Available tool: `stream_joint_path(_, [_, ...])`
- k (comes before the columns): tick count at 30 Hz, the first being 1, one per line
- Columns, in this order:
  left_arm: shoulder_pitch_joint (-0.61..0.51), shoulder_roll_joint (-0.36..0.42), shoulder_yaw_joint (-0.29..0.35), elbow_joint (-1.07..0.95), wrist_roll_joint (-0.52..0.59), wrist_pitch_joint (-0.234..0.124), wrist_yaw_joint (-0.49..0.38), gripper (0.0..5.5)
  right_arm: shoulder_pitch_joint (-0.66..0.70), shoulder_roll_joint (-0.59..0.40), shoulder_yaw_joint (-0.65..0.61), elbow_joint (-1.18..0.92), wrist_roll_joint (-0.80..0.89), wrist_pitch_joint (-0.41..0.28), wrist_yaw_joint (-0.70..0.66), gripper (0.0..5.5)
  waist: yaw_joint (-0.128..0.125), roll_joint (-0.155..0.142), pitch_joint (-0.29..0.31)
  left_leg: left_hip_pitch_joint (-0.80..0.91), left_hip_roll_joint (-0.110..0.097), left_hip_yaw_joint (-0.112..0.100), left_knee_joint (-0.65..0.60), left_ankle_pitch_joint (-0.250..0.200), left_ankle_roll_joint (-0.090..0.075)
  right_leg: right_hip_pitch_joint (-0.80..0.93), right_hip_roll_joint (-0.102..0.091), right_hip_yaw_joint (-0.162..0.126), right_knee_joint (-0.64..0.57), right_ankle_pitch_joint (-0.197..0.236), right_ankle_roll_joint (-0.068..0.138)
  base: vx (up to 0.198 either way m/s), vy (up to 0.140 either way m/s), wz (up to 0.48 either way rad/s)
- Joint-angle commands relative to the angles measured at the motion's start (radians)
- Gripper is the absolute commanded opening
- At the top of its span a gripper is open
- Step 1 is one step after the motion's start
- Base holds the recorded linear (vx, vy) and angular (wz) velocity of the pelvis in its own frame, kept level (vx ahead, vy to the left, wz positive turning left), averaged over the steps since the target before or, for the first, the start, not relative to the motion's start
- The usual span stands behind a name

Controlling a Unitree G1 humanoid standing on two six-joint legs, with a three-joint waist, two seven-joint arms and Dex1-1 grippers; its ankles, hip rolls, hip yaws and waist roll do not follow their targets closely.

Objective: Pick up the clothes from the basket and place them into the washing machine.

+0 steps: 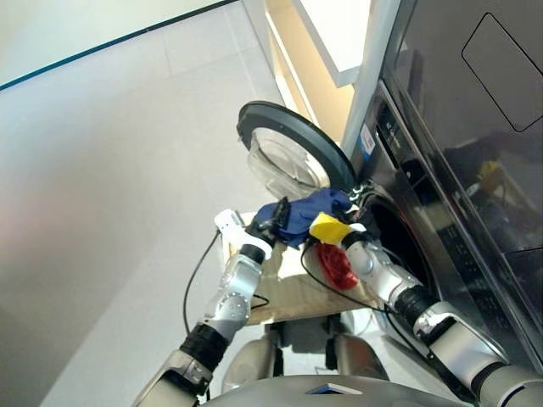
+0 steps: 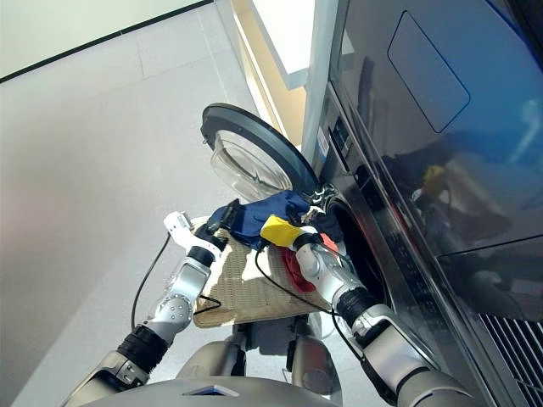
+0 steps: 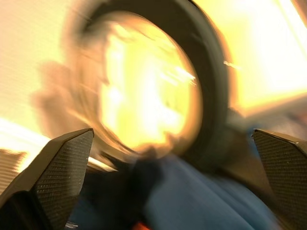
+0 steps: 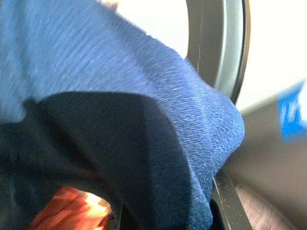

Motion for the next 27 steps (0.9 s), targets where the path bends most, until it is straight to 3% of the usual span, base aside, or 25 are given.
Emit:
stream_joint_path(1, [-0.038,0.03,0.055,0.074,0.122,-0.087,0.06,5.5,-0.026,0.056,-0.081,0.015,0.159,-0.052,-0.042,0.0,0.034,-0.06,-0.007,-0.018,-0.066,-0.003,-0.013,0.024,-0.005,0.024,-0.007,0.0,0.032,-0.035,0.078,0.0,0.0,0.0])
stream_joint_path(6, [-0.066,0.044,0.139,0.262,0.268,-0.118,0.157,5.5,-0.029,0.077,-0.169,0.04,0.365,-0.107,-0.064,0.0,0.039,-0.059,0.045,-0.075,-0.065,-0.001,0.006,0.037,0.002,-0.04,-0.012,0.001,0.068,-0.032,0.074,-0.099,0.016,0.032])
stream_joint_path(10, [-0.106,0.036,0.145,0.342,0.299,-0.129,0.202,5.5,-0.06,0.089,-0.217,0.034,0.496,-0.149,-0.091,0.0,0.04,-0.052,0.096,-0.17,-0.072,0.012,0.095,0.018,0.013,-0.129,-0.021,0.003,0.139,-0.043,0.063,-0.155,0.022,0.057])
stream_joint_path(13, [-0.157,0.04,0.12,0.423,0.342,-0.125,0.229,5.5,-0.15,0.086,-0.279,0.078,0.674,-0.202,-0.099,0.0,0.036,-0.032,0.143,-0.348,-0.08,0.019,0.24,-0.021,0.025,-0.298,-0.032,0.013,0.265,-0.072,0.046,-0.177,0.016,0.071])
stream_joint_path(14, [-0.166,0.042,0.114,0.434,0.356,-0.124,0.233,5.5,-0.167,0.079,-0.291,0.086,0.692,-0.207,-0.102,0.0,0.035,-0.028,0.147,-0.397,-0.079,0.02,0.283,-0.033,0.028,-0.339,-0.037,0.015,0.3,-0.083,0.043,0.0,0.0,0.0])
stream_joint_path(15, [-0.17,0.043,0.107,0.434,0.359,-0.127,0.231,5.5,-0.188,0.077,-0.306,0.096,0.735,-0.221,-0.096,0.0,0.035,-0.022,0.145,-0.432,-0.076,0.013,0.322,-0.072,0.026,-0.374,-0.034,0.022,0.342,-0.115,0.047,-0.008,-0.03,0.181])
stream_joint_path(18, [-0.183,0.052,0.088,0.424,0.38,-0.128,0.232,5.5,-0.255,0.064,-0.355,0.125,0.824,-0.248,-0.098,0.0,0.034,-0.008,0.147,-0.561,-0.071,0.011,0.433,-0.11,0.03,-0.498,-0.036,0.03,0.441,-0.14,0.041,-0.057,-0.014,0.18])
stream_joint_path(24, [-0.213,0.075,0.075,0.382,0.373,-0.126,0.253,5.5,-0.416,0.031,-0.478,0.173,1.018,-0.315,-0.154,0.0,0.038,0.021,0.154,-0.76,-0.061,0.009,0.584,-0.156,0.038,-0.7,-0.028,0.046,0.584,-0.181,0.028,-0.023,-0.009,0.035])
stream_joint_path(27, [-0.211,0.087,0.067,0.361,0.375,-0.124,0.257,5.5,-0.48,0.029,-0.547,0.182,1.146,-0.37,-0.162,0.0,0.043,0.037,0.155,-0.817,-0.054,0.018,0.639,-0.182,0.041,-0.775,-0.019,0.066,0.644,-0.2,0.021,0.0,0.0,0.0])
